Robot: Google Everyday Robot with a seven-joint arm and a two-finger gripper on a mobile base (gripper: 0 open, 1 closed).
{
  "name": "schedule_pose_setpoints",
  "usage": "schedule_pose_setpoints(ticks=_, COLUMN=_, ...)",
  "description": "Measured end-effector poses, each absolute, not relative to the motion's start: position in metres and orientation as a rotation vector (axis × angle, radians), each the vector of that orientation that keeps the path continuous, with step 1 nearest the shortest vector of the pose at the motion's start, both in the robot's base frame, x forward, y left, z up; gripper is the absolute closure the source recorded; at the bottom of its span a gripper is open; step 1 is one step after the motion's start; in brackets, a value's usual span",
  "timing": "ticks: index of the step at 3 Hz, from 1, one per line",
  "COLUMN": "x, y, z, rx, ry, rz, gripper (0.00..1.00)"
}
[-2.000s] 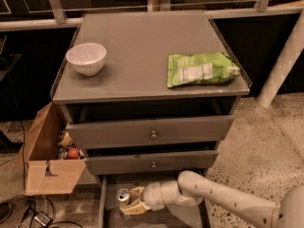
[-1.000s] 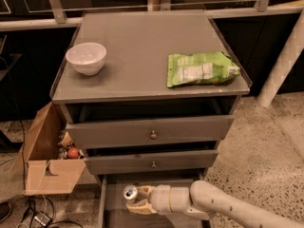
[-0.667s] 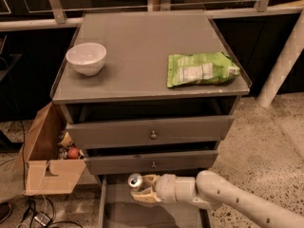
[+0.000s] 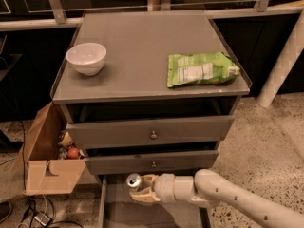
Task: Pick redbull can from bottom drawer and place on counter
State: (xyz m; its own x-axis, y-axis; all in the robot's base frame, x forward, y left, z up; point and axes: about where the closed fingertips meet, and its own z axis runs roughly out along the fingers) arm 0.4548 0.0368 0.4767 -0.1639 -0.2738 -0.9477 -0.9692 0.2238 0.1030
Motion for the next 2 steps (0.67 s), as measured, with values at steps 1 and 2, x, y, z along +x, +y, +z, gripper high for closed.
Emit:
schedule_pose_setpoints(ticks=1, x=0.467, y=0.037, z=0.509, rx=-1.22, ry=1.583, rz=0.961, gripper=1.0)
schedule_pose_setpoints(ticks=2, x=0.481, y=0.032, z=0.544, rx=-1.241, ry=1.555, rz=0.909, gripper=1.0)
